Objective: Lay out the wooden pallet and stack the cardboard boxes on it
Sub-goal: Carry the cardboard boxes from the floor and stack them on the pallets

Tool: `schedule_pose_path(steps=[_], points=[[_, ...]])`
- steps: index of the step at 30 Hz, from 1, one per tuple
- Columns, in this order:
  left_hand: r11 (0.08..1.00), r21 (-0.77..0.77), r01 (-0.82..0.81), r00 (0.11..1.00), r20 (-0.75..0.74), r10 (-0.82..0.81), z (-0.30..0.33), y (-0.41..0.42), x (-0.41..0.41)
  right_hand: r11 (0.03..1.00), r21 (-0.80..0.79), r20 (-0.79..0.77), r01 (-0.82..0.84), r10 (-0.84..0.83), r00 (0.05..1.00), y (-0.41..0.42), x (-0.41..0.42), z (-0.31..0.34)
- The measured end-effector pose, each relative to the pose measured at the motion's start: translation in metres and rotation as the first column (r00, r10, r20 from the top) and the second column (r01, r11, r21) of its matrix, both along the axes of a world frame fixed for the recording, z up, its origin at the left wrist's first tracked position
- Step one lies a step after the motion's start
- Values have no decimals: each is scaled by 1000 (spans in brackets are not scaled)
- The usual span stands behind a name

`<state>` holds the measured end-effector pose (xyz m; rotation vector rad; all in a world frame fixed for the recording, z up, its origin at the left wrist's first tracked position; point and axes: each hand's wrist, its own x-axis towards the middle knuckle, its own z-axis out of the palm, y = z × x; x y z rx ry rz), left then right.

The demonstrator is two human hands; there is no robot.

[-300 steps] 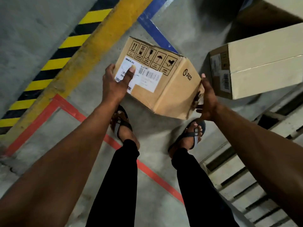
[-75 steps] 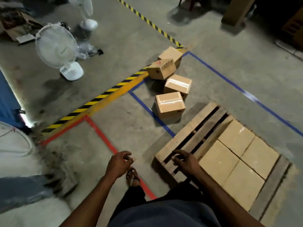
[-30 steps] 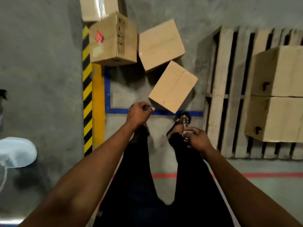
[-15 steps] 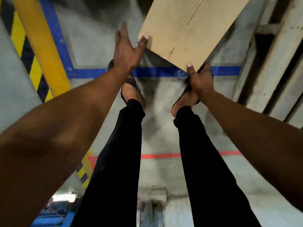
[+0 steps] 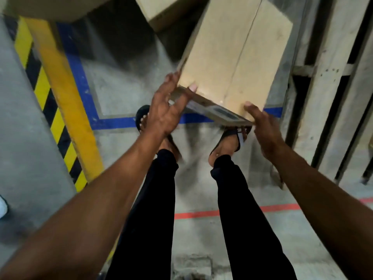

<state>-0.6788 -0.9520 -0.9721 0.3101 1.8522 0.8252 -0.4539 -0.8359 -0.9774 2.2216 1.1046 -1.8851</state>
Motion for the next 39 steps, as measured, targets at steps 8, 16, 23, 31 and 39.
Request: schedule_pose_path(steps=[8, 16, 23, 31, 39], points=[[1000, 9, -28, 990, -141, 29, 65, 44, 5, 974, 212, -137, 83, -54, 989, 23, -24, 105], [976, -175, -133, 880, -474, 34, 2, 14, -8, 969, 218, -120, -113, 142, 983, 18, -16, 91], [959, -203, -199, 923, -367, 114, -16, -23, -75, 987, -45, -132, -153, 146, 980, 20, -19, 13], [955, -158, -252, 922, -337, 188, -18, -36, -79, 979, -172, -224, -108, 68, 972, 40, -30, -24], [962, 65, -266, 910, -313, 272, 19, -13, -46, 985, -167, -159, 40, -67, 985, 56, 17, 6]])
